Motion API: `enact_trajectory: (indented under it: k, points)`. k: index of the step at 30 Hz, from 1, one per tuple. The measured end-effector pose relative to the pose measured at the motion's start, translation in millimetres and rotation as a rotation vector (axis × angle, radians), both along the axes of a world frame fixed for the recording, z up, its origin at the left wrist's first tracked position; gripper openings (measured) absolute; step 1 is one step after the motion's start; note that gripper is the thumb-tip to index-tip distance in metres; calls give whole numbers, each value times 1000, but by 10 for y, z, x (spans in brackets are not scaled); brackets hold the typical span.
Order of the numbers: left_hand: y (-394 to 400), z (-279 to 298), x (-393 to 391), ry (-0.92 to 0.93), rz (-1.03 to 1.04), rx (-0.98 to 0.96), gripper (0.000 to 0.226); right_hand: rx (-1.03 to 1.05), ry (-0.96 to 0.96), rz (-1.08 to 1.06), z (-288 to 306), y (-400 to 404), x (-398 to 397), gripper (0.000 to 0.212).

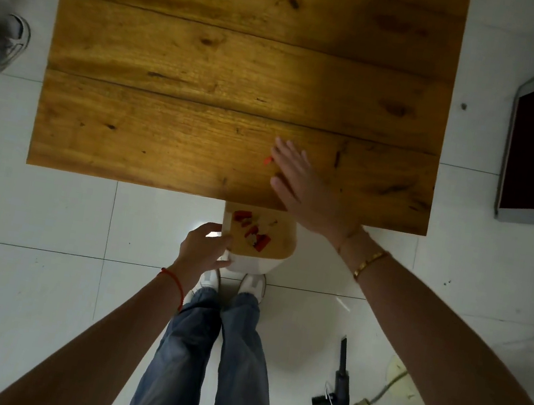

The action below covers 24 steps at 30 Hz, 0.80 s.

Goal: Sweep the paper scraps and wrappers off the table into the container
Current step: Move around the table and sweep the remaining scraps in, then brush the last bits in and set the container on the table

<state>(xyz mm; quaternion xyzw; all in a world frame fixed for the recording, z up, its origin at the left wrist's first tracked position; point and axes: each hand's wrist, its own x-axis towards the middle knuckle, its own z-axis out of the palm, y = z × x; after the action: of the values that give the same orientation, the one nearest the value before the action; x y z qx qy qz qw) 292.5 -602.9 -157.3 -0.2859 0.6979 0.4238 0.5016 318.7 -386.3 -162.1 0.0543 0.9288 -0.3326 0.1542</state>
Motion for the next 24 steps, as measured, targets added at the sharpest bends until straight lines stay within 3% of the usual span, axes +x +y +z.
enact_trajectory:
  k: [10, 17, 24]
  points:
    - [-74, 41, 117, 11, 34, 35, 32, -117, -112, 101, 170, -532, 650, 57]
    - [-150, 101, 227, 26, 39, 38, 31, -169, -141, 28, 246, -636, 893, 54]
    - [-323, 166, 344, 25, 17, 63, 31, -33, 55, -327, 242, -659, 966, 50]
